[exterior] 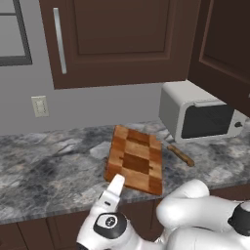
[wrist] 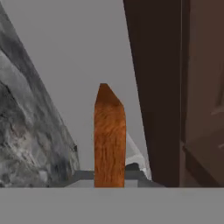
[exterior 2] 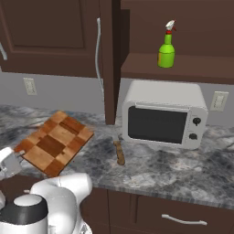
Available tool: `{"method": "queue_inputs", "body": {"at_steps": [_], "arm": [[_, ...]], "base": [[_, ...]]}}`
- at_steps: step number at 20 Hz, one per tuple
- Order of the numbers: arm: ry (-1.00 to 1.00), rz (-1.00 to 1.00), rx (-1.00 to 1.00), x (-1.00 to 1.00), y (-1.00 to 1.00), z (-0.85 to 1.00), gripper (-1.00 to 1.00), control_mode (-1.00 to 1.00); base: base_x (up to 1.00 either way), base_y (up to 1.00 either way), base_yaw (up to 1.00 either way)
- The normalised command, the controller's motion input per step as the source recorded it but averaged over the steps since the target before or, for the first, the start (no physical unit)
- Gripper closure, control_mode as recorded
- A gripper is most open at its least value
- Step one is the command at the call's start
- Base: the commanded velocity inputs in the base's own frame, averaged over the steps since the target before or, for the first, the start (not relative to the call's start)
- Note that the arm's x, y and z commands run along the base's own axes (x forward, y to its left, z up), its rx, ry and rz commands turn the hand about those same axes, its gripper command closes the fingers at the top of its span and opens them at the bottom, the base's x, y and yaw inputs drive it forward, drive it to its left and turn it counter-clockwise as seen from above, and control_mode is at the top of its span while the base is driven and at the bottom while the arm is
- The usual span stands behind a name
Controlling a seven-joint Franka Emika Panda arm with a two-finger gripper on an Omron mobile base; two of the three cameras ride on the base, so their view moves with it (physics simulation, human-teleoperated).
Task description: Move the cutting board and knife to the sink. Then move spray from the cabinet to the counter.
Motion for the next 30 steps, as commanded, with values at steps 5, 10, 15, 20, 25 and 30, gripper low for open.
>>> {"method": "queue_inputs", "body": {"at_steps": [5, 10, 15, 20, 25, 30], "arm": [[-0.26, 0.00, -0.09, -0.27, 0.50, 1.00, 1.00, -1.00], [-0.03, 0.00, -0.03, -0.64, 0.52, 1.00, 1.00, -1.00], [0.20, -0.09, 0.00, -0.78, 0.22, 1.00, 1.00, -1.00], [0.46, -0.13, 0.06, -0.76, 0.00, 0.97, 1.00, -1.00], [0.46, 0.07, 0.01, -0.06, -0.05, 0.18, 1.00, -1.00], [0.00, 0.00, 0.00, 0.00, 0.00, 0.00, 1.00, -1.00]], "base": [[0.00, 0.00, 0.00], [0.00, 0.00, 0.00], [0.00, 0.00, 0.00], [0.00, 0.00, 0.00], [0.00, 0.00, 0.00], [0.00, 0.00, 0.00]]}}
